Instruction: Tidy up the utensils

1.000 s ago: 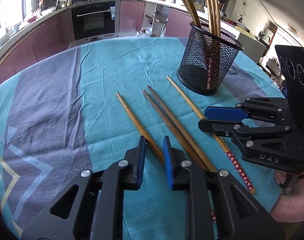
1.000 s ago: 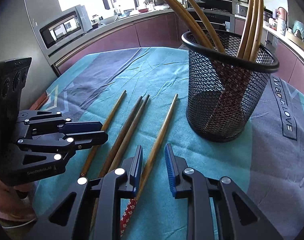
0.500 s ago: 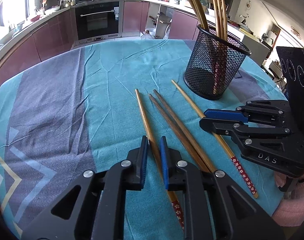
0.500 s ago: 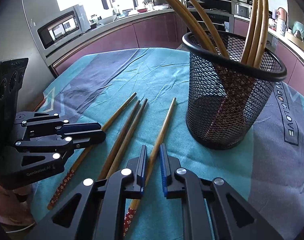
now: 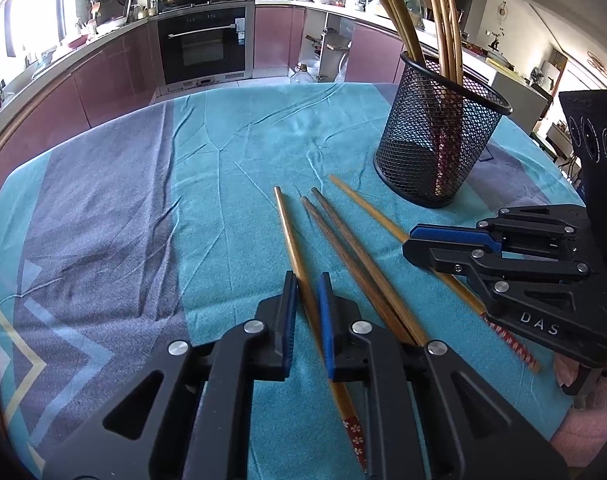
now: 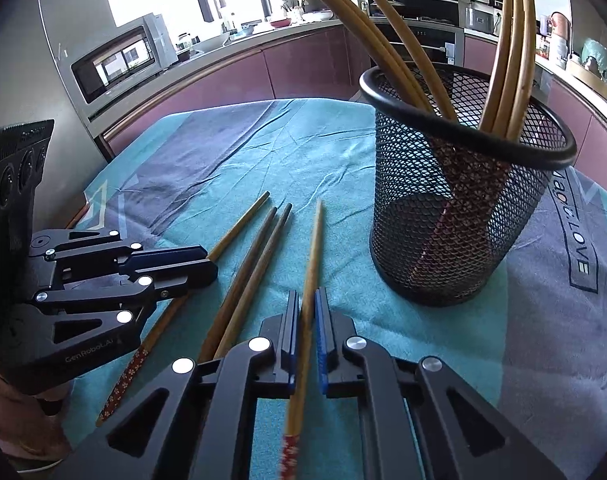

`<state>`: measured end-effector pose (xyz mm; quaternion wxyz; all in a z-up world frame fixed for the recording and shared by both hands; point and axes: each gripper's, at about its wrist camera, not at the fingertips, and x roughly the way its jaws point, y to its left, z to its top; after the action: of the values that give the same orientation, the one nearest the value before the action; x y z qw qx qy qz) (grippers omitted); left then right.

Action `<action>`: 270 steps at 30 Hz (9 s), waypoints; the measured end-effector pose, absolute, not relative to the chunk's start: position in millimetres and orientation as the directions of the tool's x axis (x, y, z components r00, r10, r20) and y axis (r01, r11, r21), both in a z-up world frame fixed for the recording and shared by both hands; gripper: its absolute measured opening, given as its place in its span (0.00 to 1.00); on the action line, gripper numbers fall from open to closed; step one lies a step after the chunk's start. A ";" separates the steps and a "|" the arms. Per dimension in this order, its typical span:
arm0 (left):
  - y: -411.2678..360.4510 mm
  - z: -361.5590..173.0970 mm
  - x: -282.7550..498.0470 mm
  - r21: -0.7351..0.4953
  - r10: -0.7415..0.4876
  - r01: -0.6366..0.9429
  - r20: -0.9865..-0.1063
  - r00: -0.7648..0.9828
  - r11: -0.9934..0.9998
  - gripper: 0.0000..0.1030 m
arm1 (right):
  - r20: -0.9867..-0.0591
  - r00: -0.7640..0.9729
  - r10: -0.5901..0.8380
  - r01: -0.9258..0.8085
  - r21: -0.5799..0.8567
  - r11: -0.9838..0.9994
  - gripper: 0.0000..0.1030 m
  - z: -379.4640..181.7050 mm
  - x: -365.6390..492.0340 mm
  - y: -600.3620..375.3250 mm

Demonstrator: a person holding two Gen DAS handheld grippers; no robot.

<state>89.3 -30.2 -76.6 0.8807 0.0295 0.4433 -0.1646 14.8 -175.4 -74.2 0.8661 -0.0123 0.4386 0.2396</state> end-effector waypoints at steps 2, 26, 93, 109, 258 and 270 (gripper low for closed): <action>-28.8 -76.8 87.9 -0.102 -0.267 0.311 -0.789 0.553 0.945 0.10 | -0.765 0.498 0.408 -0.425 0.194 0.884 0.05 -73.9 14.3 -177.0; -11.9 -31.0 62.5 -0.214 -0.400 0.360 -0.700 0.591 0.908 0.07 | -0.635 0.525 0.566 -0.458 0.349 0.817 0.05 -29.5 -14.3 -208.2; -56.4 146.8 87.1 -0.295 -0.583 0.504 -0.365 0.725 0.812 0.07 | -0.308 0.820 0.482 -0.418 0.252 0.873 0.05 101.7 9.9 -295.2; -64.1 130.6 88.5 -0.281 -0.571 0.498 -0.427 0.701 0.820 0.07 | -0.386 0.788 0.480 -0.404 0.265 0.876 0.05 79.2 33.8 -277.3; -8.3 -14.8 64.5 -0.270 -0.466 0.395 -0.666 0.583 0.878 0.29 | -0.518 0.723 0.456 -0.272 0.393 0.878 0.27 -11.7 -1.1 -298.9; -14.1 -18.9 63.9 -0.279 -0.478 0.403 -0.668 0.571 0.872 0.30 | -0.463 0.763 0.451 -0.339 0.308 0.889 0.05 24.9 22.3 -286.3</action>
<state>63.9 -14.1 -18.9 0.8849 -0.0477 0.3909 -0.2489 22.3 -286.3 24.9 0.9332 0.1036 0.2713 0.2117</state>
